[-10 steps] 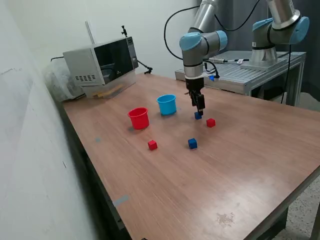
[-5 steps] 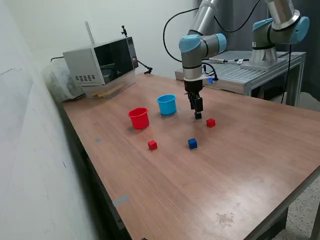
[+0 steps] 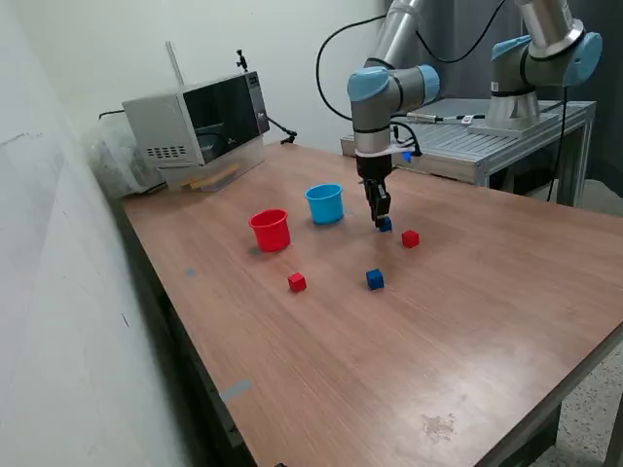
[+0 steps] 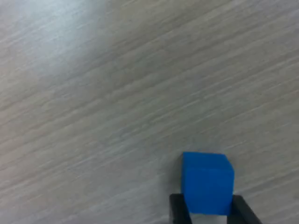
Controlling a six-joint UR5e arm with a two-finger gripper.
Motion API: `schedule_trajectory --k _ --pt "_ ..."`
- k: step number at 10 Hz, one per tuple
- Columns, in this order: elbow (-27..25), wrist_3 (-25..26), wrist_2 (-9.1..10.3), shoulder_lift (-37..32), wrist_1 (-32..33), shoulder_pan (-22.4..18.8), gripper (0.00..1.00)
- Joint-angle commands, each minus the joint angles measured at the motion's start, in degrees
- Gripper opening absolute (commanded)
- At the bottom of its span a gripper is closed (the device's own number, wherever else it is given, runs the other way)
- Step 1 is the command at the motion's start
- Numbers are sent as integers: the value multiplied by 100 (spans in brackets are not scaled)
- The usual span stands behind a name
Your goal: Place red objects in the red bin, and blue objects in the blue bin.
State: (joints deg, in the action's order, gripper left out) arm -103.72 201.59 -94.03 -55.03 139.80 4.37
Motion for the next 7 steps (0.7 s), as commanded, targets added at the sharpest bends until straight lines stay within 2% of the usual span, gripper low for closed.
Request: schedule_trajectory --k 1,4,5,7 --pt "-16 -180 -2 -95 -5 12 0" --pt "19 -418 -2 -823 -355 12 0" --pt "36 -636 -28 -1026 -435 12 0" --pt "246 -997 -46 -1133 -576 151 0"
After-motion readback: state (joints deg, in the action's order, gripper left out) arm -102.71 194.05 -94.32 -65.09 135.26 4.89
